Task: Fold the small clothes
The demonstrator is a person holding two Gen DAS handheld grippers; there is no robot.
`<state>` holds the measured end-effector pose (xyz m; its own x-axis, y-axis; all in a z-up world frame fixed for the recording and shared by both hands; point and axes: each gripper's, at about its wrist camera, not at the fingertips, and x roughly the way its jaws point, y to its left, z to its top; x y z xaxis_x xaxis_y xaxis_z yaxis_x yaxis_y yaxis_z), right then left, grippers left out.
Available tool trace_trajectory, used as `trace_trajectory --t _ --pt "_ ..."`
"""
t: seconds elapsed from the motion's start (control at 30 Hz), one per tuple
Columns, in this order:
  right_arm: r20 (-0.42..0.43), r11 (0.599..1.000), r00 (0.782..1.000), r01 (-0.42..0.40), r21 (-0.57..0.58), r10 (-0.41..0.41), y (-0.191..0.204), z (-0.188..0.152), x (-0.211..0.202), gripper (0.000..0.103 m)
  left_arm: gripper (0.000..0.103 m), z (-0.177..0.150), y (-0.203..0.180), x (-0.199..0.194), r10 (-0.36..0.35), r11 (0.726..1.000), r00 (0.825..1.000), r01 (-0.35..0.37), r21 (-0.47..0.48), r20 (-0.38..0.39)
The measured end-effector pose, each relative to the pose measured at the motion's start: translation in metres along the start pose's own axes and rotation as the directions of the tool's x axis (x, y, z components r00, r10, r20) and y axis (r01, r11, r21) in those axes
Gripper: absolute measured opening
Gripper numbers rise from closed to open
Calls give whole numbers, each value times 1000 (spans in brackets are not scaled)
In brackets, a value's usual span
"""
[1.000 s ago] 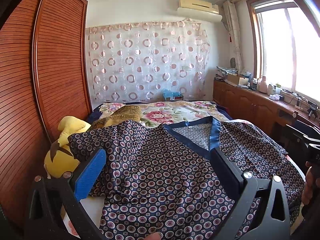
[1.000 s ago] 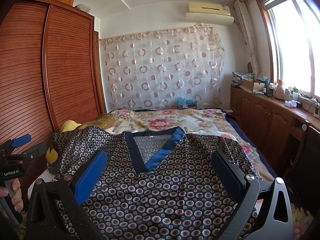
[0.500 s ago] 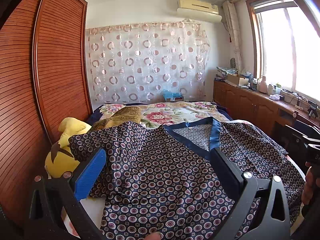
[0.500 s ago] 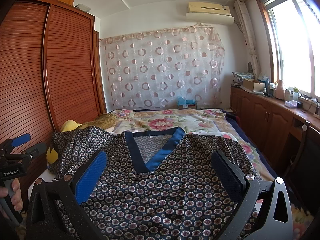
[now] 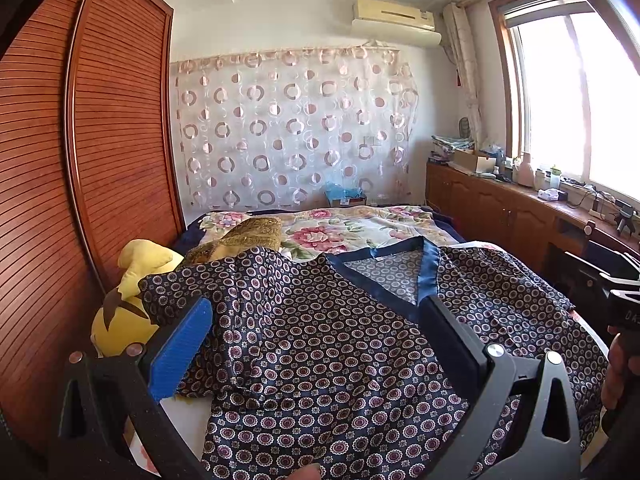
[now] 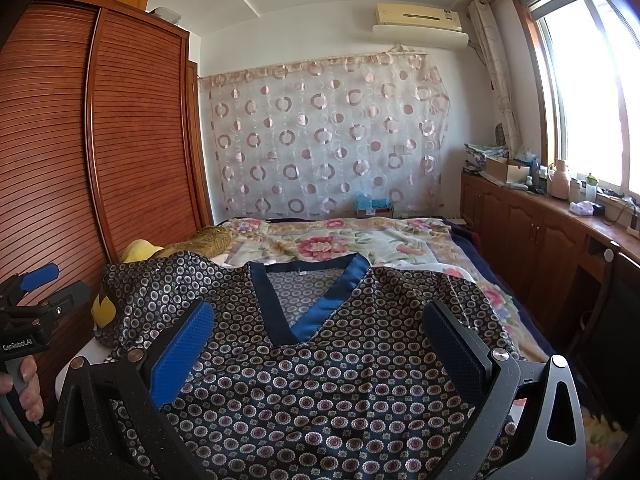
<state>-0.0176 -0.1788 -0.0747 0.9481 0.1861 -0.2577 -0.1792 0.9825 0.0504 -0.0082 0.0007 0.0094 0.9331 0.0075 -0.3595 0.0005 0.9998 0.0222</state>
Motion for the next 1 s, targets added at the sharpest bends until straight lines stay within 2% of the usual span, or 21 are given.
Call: trace_trajectory --t 0.53,1.0 --pt "-2 1000 1000 -3 -1 3 1 0 -1 103 103 -1 -4 -4 3 1000 1000 -3 4 4" --pt "-39 1000 999 -29 4 29 -2 -3 10 103 103 -16 15 16 35 999 998 -36 -22 -59"
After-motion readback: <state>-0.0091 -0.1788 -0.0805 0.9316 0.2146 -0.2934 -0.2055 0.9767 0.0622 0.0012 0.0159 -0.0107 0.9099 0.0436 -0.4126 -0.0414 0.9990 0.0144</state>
